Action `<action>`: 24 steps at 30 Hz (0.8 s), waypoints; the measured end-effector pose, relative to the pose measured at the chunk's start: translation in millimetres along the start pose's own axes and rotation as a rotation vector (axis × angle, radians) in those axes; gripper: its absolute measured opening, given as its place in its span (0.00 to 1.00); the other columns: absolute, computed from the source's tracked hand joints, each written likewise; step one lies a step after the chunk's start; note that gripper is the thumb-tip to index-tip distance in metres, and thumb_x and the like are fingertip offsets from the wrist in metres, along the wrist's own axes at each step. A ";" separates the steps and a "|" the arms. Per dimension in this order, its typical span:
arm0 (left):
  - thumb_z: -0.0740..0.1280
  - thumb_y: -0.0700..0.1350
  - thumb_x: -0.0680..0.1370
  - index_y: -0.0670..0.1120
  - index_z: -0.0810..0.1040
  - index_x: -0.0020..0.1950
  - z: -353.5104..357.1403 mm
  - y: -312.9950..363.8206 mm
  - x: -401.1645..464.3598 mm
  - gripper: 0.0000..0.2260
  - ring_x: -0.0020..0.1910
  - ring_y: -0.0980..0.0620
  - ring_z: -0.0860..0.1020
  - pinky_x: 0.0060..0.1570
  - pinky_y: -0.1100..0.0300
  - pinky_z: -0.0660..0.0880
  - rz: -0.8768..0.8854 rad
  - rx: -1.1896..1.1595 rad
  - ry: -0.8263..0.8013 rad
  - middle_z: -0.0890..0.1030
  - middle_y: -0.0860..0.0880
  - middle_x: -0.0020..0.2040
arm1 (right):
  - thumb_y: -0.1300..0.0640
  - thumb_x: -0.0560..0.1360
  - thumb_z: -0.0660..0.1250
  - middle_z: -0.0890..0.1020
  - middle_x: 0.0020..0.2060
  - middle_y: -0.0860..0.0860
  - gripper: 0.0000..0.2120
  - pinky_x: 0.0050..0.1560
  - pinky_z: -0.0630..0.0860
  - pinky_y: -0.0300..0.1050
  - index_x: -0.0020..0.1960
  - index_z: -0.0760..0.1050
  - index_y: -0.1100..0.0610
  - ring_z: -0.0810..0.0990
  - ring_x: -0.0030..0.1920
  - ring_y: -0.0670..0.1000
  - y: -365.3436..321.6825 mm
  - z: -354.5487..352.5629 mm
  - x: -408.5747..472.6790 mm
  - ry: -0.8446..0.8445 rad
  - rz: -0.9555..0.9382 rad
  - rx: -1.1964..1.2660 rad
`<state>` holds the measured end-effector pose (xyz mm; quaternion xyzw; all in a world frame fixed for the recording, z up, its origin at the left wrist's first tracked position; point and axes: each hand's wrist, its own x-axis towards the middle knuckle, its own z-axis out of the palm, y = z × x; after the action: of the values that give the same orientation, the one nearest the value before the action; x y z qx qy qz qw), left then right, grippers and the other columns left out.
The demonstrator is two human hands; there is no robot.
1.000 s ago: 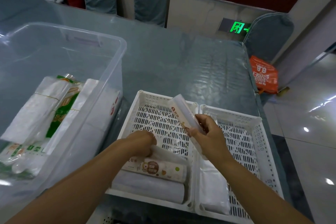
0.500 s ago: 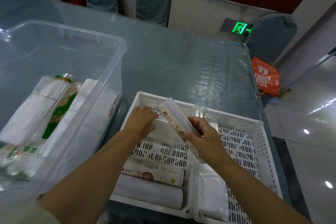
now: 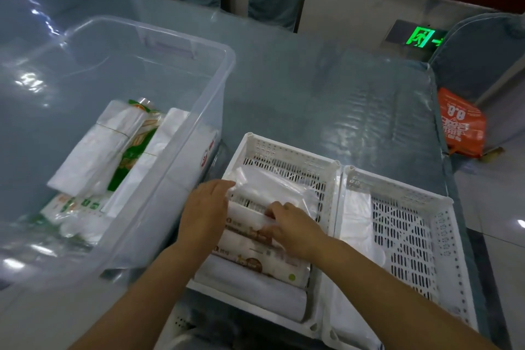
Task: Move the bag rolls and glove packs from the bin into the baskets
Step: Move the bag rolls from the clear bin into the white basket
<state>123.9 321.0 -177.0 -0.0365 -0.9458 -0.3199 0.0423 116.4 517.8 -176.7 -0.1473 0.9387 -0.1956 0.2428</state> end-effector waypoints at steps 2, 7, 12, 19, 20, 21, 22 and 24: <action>0.66 0.34 0.73 0.43 0.78 0.57 1.5 -2.7 -6.0 0.14 0.54 0.43 0.77 0.56 0.46 0.73 0.123 0.098 -0.036 0.81 0.44 0.54 | 0.49 0.78 0.59 0.73 0.54 0.55 0.15 0.46 0.68 0.45 0.61 0.67 0.54 0.74 0.51 0.56 0.5 3.8 3.5 -0.008 -0.042 -0.013; 0.76 0.42 0.65 0.48 0.81 0.48 9.2 -6.3 -16.4 0.13 0.52 0.46 0.80 0.55 0.49 0.73 0.310 0.328 -0.099 0.84 0.50 0.47 | 0.51 0.79 0.57 0.71 0.56 0.52 0.15 0.46 0.73 0.47 0.62 0.70 0.56 0.74 0.49 0.54 6.8 10.3 5.1 0.071 -0.172 -0.120; 0.64 0.47 0.75 0.48 0.78 0.56 21.5 -10.7 -18.1 0.11 0.65 0.47 0.72 0.69 0.45 0.60 0.302 0.405 -0.162 0.80 0.50 0.57 | 0.48 0.77 0.59 0.74 0.55 0.53 0.18 0.54 0.70 0.48 0.64 0.69 0.54 0.70 0.54 0.53 12.7 15.9 0.4 0.115 -0.205 -0.198; 0.54 0.50 0.75 0.45 0.79 0.53 21.6 -1.8 -20.5 0.17 0.56 0.48 0.79 0.63 0.46 0.68 0.373 0.481 -0.153 0.82 0.48 0.51 | 0.42 0.76 0.59 0.73 0.61 0.52 0.25 0.58 0.68 0.49 0.68 0.64 0.54 0.69 0.58 0.54 15.2 23.0 -9.5 0.163 -0.210 -0.285; 0.54 0.50 0.75 0.45 0.79 0.53 20.3 -0.9 -20.7 0.17 0.54 0.48 0.79 0.62 0.47 0.70 0.390 0.475 -0.153 0.82 0.48 0.50 | 0.40 0.75 0.59 0.72 0.62 0.52 0.28 0.60 0.67 0.49 0.69 0.63 0.54 0.69 0.59 0.54 15.0 25.1 -12.3 0.168 -0.205 -0.296; 0.54 0.49 0.74 0.44 0.79 0.53 19.2 -0.1 -21.0 0.17 0.52 0.49 0.80 0.61 0.49 0.71 0.402 0.476 -0.155 0.82 0.48 0.49 | 0.39 0.74 0.59 0.71 0.63 0.52 0.29 0.60 0.67 0.49 0.69 0.62 0.54 0.69 0.60 0.53 14.2 27.3 -15.0 0.177 -0.200 -0.307; 0.55 0.49 0.74 0.44 0.79 0.52 18.1 0.5 -21.3 0.17 0.51 0.49 0.80 0.59 0.50 0.73 0.404 0.478 -0.165 0.82 0.48 0.48 | 0.39 0.74 0.59 0.71 0.63 0.52 0.29 0.60 0.67 0.49 0.69 0.62 0.54 0.69 0.59 0.53 13.4 29.1 -17.4 0.186 -0.195 -0.312; 0.55 0.49 0.74 0.44 0.79 0.53 16.6 3.5 -20.7 0.17 0.51 0.48 0.80 0.60 0.52 0.72 0.401 0.486 -0.197 0.81 0.47 0.49 | 0.39 0.74 0.59 0.72 0.62 0.51 0.28 0.59 0.68 0.48 0.68 0.62 0.53 0.69 0.59 0.53 11.4 28.9 -19.7 0.190 -0.185 -0.303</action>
<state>143.9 333.0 -190.2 -0.2414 -0.9680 -0.0654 0.0203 145.7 526.6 -197.1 -0.2486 0.9585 -0.0866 0.1091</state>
